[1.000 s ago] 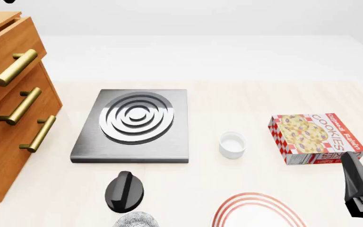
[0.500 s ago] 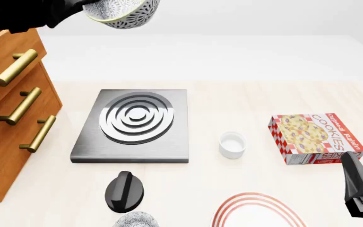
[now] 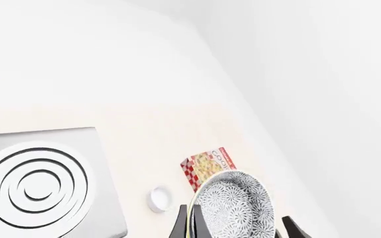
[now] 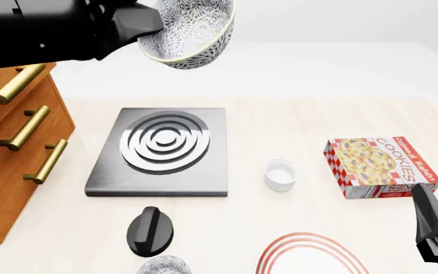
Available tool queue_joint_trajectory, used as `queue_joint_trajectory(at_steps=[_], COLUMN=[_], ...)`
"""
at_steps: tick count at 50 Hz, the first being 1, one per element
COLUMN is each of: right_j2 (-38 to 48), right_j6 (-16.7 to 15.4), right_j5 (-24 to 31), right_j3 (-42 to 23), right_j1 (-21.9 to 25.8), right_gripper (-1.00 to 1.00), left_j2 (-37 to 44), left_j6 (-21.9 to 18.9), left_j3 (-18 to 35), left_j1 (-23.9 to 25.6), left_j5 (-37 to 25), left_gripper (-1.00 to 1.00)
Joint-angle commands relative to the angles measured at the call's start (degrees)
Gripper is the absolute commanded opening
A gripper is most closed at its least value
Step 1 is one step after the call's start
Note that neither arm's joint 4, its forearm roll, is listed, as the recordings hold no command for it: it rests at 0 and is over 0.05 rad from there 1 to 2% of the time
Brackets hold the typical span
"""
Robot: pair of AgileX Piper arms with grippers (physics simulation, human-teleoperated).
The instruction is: Pick the akita bowl on the wooden cabinet and place it on the plate.
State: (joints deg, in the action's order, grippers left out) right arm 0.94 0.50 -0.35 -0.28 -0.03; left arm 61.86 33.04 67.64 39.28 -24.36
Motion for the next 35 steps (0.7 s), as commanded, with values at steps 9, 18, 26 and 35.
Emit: queue_joint_trajectory(at_steps=[9, 18, 26, 35], right_j2=[0.02, -0.03, 0.02, 0.01], right_j6=[0.01, 0.00, 0.00, 0.00], right_j5=[-0.01, 0.01, -0.01, 0.00], right_j3=[0.00, 0.00, 0.00, 0.00], right_j1=[-0.01, 0.00, 0.00, 0.00], right_gripper=[1.00, 1.00, 1.00, 1.00], left_j2=[0.78, 0.83, 1.19, 1.79], left_j6=[-1.07, -2.03, -2.34, -2.64], left_j3=[-2.06, -2.74, -4.11, -5.16], left_j1=[5.40, 7.15, 9.05, 10.02], left_j5=[-0.74, -1.85, -1.76, -1.59], left_gripper=[-1.00, -1.00, -1.00, -1.00])
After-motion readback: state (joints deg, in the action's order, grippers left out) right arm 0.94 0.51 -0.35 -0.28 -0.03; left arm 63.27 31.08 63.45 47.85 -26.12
